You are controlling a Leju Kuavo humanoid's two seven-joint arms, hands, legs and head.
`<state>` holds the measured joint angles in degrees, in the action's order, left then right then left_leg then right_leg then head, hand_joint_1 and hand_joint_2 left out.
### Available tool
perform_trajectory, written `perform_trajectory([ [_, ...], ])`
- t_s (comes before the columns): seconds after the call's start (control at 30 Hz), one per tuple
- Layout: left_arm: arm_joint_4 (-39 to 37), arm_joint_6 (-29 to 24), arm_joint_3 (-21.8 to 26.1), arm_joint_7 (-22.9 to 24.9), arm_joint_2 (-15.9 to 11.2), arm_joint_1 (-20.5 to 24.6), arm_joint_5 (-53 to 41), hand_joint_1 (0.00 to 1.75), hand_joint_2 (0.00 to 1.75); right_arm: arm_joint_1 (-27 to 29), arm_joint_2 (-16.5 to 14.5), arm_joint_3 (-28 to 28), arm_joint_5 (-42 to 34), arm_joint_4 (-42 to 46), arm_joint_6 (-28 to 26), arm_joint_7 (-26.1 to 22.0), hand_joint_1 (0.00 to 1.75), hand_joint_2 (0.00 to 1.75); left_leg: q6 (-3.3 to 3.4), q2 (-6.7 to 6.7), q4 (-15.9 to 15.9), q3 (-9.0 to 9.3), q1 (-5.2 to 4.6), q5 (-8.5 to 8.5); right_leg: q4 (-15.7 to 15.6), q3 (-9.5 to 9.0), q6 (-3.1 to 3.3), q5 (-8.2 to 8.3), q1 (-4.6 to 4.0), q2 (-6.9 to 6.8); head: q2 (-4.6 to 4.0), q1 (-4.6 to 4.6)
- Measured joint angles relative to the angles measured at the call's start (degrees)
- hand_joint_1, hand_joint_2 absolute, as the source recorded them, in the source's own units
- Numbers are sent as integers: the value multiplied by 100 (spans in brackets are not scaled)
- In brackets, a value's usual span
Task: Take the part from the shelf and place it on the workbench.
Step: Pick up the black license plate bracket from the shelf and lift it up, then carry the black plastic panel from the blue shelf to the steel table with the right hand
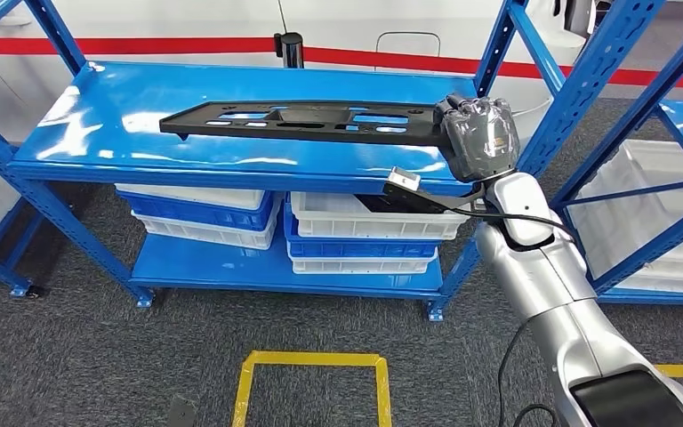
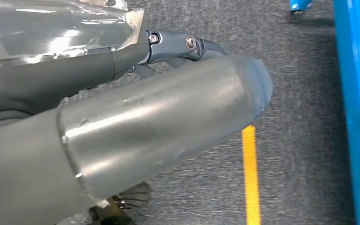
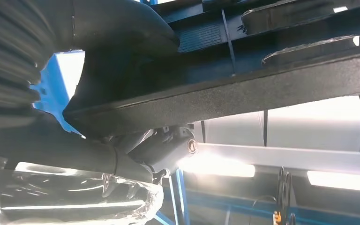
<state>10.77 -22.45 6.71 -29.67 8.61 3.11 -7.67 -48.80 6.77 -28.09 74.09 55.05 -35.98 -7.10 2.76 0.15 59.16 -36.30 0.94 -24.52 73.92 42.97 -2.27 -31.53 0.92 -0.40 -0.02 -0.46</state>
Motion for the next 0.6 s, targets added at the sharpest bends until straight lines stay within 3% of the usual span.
perform_trajectory([
  [0.03, -1, -1, 0, 5, 0, 0, 0, 0, 0, 10, 11, 4, -9, -8, 1, 0, 173, 175, -11, 0, 3, -97, 2, 73, 125, -57, -57, 18, 8, 2, 0, 1],
  [0.07, -2, -1, 0, 13, 0, 0, 0, 0, 0, 17, 22, 11, -27, -13, 1, -3, 173, 175, -29, 0, 6, -189, 6, 145, 43, -218, -121, 116, 15, 2, 0, 2],
  [0.13, -2, -6, 0, 31, -2, 0, 0, 0, 0, 15, 41, 41, -77, -16, 1, -28, 173, 175, -85, -2, 11, -340, 11, 277, -626, -798, -184, 244, 30, 5, 0, 4],
  [0.17, -2, -11, 0, 40, -3, 2, -1, 0, 0, 2, 45, 57, -103, -15, 1, -44, 173, 175, -123, -3, 10, -392, 10, 342, -1051, -1106, -160, 202, 7, 18, 0, 1],
  [0.23, -2, -25, 0, 65, -10, 4, -4, 0, 0, -28, 52, 85, -143, -19, 4, -66, 173, 175, -204, -5, -29, -431, 5, 472, -1573, -1396, -57, 76, -50, 42, 0, -2],
  [0.27, -2, -30, 0, 81, -14, 3, -5, 0, 0, -37, 56, 95, -154, -23, 6, -68, 173, 175, -243, -6, -63, -432, 7, 539, -1634, -1387, 0, 85, -82, 51, 0, -6],
  [0.33, -5, -36, 0, 115, -28, -9, -9, 0, 0, -48, 62, 110, -169, -36, 12, -68, 173, 175, -310, -18, -62, -472, 31, 509, -1642, -1314, 124, 208, -29, 38, 0, -11],
  [0.4, -9, -40, 0, 133, -45, -18, -12, 0, 0, -51, 56, 115, -175, -45, 18, -68, 173, 175, -354, -29, 287, -595, 49, 45, -1652, -1219, 255, 363, 19, 21, 0, -31],
  [0.47, -10, -45, 0, 136, -61, -14, -13, 0, 0, -33, 52, 115, -182, -48, 17, -68, 173, 175, -381, -31, 1001, -754, 50, -530, -1641, -1068, 321, 504, -17, 17, 0, -48],
  [0.5, -10, -48, 0, 136, -68, -12, -13, 0, 0, -8, 53, 115, -188, -51, 14, -68, 173, 175, -392, -32, 1327, -795, 50, -659, -1637, -985, 326, 567, -35, 16, 0, -51],
  [0.57, -10, -60, 0, 136, -81, -12, -13, 0, 0, 51, 56, 118, -203, -55, 2, -68, 173, 175, -391, -31, 1519, -649, 50, -567, -1616, -813, 317, 686, -62, 17, 0, -50],
  [0.6, -10, -69, 0, 136, -87, -11, -14, 0, 0, 73, 60, 121, -210, -56, -3, -68, 173, 175, -373, -31, 1325, -424, 49, -434, -1601, -729, 304, 741, -72, 18, 0, -52],
])
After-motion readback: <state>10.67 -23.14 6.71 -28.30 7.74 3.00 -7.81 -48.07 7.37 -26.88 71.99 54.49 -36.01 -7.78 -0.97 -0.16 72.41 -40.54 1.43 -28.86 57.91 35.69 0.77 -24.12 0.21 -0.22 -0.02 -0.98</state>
